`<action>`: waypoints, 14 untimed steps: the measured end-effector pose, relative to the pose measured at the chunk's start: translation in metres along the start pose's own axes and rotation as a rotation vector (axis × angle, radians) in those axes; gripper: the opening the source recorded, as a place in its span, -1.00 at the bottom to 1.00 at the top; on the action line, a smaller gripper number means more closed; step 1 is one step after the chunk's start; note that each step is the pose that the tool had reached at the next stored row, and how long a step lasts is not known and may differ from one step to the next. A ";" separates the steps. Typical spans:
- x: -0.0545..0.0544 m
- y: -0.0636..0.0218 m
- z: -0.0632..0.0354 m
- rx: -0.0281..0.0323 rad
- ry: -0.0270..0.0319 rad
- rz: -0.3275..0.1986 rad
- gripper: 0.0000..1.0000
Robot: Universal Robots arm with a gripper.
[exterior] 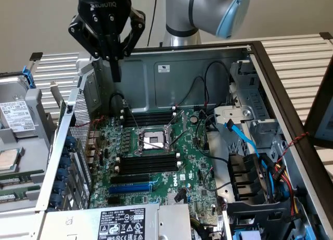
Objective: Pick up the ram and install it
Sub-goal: 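Reach for the ram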
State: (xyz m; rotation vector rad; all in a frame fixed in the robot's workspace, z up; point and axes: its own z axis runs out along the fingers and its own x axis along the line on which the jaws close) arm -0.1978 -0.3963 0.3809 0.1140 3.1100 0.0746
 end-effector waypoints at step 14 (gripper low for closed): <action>0.063 -0.0042 0.0021 0.0007 0.0086 0.001 -0.80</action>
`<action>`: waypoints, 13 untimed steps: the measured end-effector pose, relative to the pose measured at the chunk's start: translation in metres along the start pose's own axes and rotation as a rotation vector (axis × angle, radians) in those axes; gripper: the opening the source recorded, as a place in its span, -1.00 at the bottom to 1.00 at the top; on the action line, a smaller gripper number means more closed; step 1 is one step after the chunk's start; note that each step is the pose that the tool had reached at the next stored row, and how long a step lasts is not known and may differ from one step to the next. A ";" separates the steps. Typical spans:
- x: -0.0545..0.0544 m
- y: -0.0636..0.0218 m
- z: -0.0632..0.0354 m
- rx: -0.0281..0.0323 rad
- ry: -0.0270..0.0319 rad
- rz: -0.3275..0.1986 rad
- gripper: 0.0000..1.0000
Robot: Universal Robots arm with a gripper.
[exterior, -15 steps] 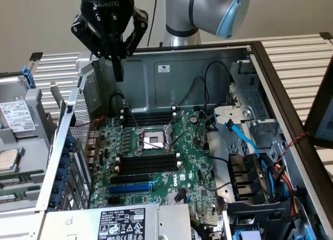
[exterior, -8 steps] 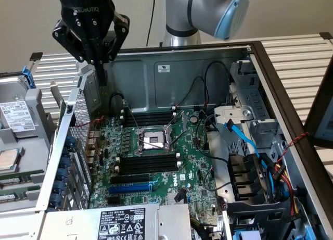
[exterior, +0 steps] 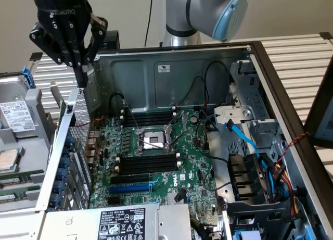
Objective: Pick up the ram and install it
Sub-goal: 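Reach for the ram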
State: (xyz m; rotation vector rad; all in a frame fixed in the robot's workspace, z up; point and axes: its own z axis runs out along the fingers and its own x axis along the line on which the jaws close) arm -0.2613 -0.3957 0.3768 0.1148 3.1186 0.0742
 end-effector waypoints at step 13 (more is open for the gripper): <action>0.059 -0.0040 -0.0005 0.0001 0.0024 0.000 -0.80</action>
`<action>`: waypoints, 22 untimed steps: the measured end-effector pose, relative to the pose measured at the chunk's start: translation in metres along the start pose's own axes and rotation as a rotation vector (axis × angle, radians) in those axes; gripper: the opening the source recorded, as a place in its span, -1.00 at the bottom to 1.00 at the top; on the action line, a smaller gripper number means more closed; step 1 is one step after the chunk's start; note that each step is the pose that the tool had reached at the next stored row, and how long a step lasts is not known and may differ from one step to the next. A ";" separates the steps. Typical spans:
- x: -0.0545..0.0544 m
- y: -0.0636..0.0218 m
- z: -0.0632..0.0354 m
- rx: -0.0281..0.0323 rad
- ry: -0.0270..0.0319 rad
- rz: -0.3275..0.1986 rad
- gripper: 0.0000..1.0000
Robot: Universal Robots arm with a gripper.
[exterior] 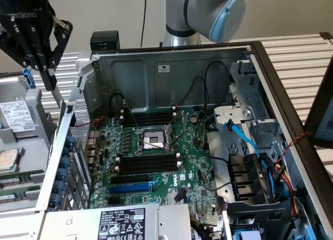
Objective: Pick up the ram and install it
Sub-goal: 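Reach for the ram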
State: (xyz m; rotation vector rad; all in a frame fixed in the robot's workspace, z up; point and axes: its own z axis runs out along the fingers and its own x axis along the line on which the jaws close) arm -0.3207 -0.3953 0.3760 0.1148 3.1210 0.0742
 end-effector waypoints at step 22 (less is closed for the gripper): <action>0.100 -0.0071 0.0003 0.0000 0.0000 0.000 -0.80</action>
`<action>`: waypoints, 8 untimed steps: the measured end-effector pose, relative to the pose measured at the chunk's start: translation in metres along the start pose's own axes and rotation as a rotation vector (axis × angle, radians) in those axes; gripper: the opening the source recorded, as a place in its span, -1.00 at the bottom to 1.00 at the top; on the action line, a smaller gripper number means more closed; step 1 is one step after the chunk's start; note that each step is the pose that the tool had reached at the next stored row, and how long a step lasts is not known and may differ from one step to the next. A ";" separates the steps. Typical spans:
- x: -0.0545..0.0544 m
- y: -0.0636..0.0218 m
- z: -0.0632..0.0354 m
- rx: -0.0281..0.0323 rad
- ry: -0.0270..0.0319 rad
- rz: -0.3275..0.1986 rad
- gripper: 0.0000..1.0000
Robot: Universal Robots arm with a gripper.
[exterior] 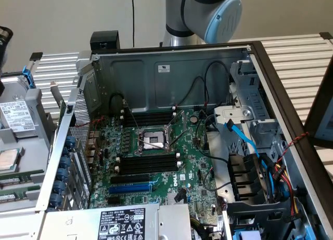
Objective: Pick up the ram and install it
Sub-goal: 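Reach for the ram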
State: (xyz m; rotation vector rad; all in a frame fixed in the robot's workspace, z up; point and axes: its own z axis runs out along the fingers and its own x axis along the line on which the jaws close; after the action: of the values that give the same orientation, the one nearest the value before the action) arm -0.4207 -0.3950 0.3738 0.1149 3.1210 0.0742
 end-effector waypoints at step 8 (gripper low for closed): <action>0.009 -0.0006 -0.0001 -0.0006 -0.0017 -0.023 -0.80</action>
State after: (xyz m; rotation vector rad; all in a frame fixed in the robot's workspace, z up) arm -0.4295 -0.3950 0.3737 0.0788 3.1198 0.0746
